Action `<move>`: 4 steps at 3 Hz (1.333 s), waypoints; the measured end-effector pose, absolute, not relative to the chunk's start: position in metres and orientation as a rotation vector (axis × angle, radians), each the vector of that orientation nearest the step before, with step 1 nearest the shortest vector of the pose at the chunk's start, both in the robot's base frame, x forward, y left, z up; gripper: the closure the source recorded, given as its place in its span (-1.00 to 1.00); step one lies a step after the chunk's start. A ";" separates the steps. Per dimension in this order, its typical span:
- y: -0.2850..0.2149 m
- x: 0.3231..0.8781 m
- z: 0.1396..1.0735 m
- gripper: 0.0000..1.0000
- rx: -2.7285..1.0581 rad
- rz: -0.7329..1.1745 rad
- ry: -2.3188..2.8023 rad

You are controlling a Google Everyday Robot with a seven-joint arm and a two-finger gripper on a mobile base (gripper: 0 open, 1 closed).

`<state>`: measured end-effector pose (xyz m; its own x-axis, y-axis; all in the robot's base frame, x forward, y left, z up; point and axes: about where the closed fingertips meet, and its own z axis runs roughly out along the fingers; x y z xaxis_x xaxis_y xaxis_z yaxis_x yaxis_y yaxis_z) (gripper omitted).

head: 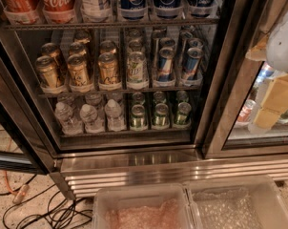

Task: Pick green can from bottom shelf of fridge

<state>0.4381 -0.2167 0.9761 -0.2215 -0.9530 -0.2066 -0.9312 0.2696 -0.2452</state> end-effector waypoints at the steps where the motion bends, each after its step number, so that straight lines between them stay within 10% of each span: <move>1: -0.217 0.438 0.976 -1.00 -1.725 -0.098 2.232; 4: -0.175 0.438 0.930 -1.00 -1.711 0.071 2.130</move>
Offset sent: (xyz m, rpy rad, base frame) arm -0.0055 0.0179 -0.0289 0.1218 -0.0355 0.0152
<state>0.4382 -0.1755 0.9296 -0.1661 -0.9253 -0.3409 -0.9459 0.2472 -0.2100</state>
